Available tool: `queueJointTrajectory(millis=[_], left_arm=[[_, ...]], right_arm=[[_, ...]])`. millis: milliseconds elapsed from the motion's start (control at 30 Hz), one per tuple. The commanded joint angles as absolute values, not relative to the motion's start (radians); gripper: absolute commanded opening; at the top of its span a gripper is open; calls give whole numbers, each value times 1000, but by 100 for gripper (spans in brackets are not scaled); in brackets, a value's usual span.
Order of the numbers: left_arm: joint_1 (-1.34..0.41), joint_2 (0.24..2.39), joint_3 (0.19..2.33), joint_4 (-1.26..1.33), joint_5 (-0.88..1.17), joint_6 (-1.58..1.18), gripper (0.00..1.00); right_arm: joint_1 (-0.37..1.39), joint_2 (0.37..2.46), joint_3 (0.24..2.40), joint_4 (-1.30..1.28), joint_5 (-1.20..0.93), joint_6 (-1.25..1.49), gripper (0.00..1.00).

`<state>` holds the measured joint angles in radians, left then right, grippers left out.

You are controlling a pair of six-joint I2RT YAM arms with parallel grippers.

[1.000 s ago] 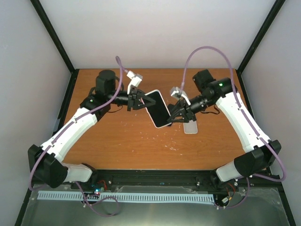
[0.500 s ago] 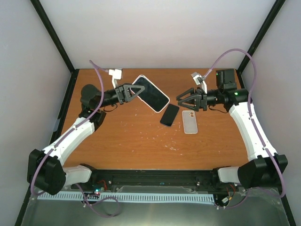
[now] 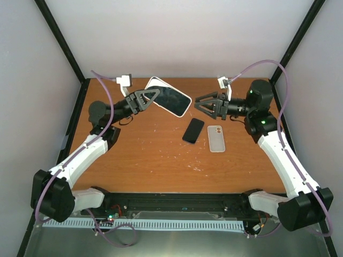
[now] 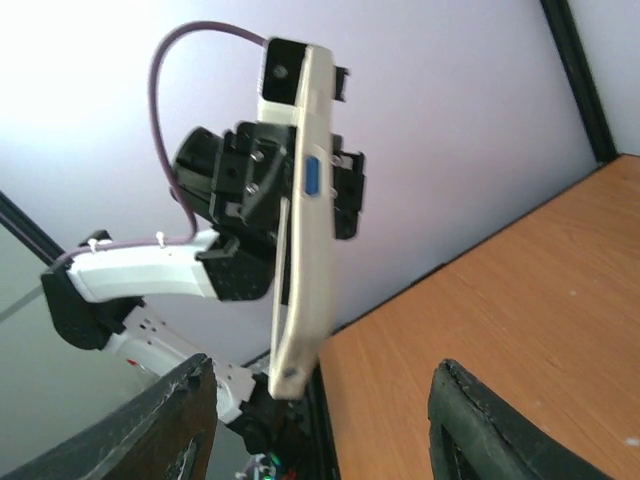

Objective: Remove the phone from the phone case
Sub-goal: Remove the phone case from the phone.

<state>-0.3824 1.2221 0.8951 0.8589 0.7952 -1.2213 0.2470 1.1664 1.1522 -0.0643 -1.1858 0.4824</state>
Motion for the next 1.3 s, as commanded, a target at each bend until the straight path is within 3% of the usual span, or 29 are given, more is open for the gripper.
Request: queueJointTrajectory(millis=[0,233,333,567,833,1100,1267], left_arm=[[-386,1217,893,1008,756,-1284,0],[-387,1216,873,1037,750,-1305,0],[-387,1219,869,1047,749,-1311,0],[-387,1225,859,1058,746,-1316,0],[-388,1241,858,1074,750,-1322,0],[-388,1264,852,1099,763,-1330,0],[-388,1306,846,1143,785,-1323,0]], right_arm=[[301,1199,1163,187,-1128,705,57],[309,1252,1098,525,-1176,1011,38],[310,1253,1087,560,-1172,1043,37],[324,1240,1079,513,-1161,1011,44],[358,1254,1074,507,-1179,1017,32],[359,1263,1047,692,-1186,1165,16],[358,1265,1017,870,-1183,1300,13]])
